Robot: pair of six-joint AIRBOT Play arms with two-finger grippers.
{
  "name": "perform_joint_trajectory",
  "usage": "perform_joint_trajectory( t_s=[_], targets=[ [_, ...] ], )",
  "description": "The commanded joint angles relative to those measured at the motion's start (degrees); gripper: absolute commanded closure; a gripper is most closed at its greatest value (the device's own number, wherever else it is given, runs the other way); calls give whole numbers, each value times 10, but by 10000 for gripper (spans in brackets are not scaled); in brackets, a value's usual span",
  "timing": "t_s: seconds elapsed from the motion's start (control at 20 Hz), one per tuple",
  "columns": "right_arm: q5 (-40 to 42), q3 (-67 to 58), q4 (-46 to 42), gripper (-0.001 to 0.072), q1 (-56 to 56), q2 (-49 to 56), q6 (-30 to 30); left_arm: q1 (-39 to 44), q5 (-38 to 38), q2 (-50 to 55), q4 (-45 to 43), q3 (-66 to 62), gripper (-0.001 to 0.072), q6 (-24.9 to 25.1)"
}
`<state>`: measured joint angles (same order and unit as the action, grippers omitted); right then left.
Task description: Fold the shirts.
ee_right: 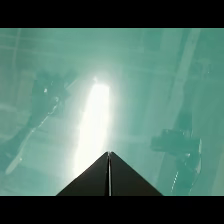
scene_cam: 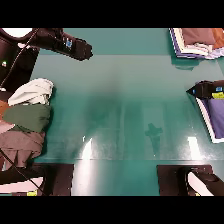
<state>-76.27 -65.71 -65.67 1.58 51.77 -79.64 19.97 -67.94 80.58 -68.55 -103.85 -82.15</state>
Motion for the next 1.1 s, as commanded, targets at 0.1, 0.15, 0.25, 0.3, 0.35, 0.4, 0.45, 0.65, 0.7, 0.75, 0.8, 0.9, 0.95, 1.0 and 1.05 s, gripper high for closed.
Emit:
perform_joint_trajectory(
  t_s=[0.1,0.15,0.25,0.3,0.35,0.4,0.45,0.65,0.7,0.75,0.8,0.9,0.95,1.0,1.05],
  targets=[
    [-22,0,1,699,0,0,0,0,7,0,2,0,677,-3],
    [-26,0,1,699,0,0,0,0,12,0,-12,0,677,7],
    [-42,0,1,699,0,0,0,-15,-21,0,-129,0,677,-19],
    [-52,0,0,699,0,0,0,-34,-49,0,-202,0,678,-42],
    [-63,0,-1,699,0,-1,0,-59,-72,0,-252,0,678,-56],
    [-69,0,-1,699,0,-1,0,-96,-84,0,-274,1,678,-68],
    [-70,0,-1,699,0,-1,0,-133,-86,0,-273,7,678,-82],
    [-63,0,-1,699,0,0,0,-249,-77,0,-254,96,5,-101],
    [-57,0,-1,699,0,0,-1,-269,-57,0,-251,132,-13,-110],
    [-52,0,0,699,0,0,-1,-283,-34,0,-251,168,-13,-109],
    [-48,0,0,699,0,0,-1,-296,-4,0,-251,206,-13,-109],
    [-42,0,1,699,0,0,-1,-313,63,0,-251,276,-13,-109],
    [-38,0,1,699,0,0,-1,-317,98,1,-252,304,-13,-109],
    [-34,0,1,699,0,0,-1,-320,130,4,-254,327,-13,-109],
    [-30,0,1,699,0,0,-1,-321,149,11,-254,339,-13,-109]
  ],
)
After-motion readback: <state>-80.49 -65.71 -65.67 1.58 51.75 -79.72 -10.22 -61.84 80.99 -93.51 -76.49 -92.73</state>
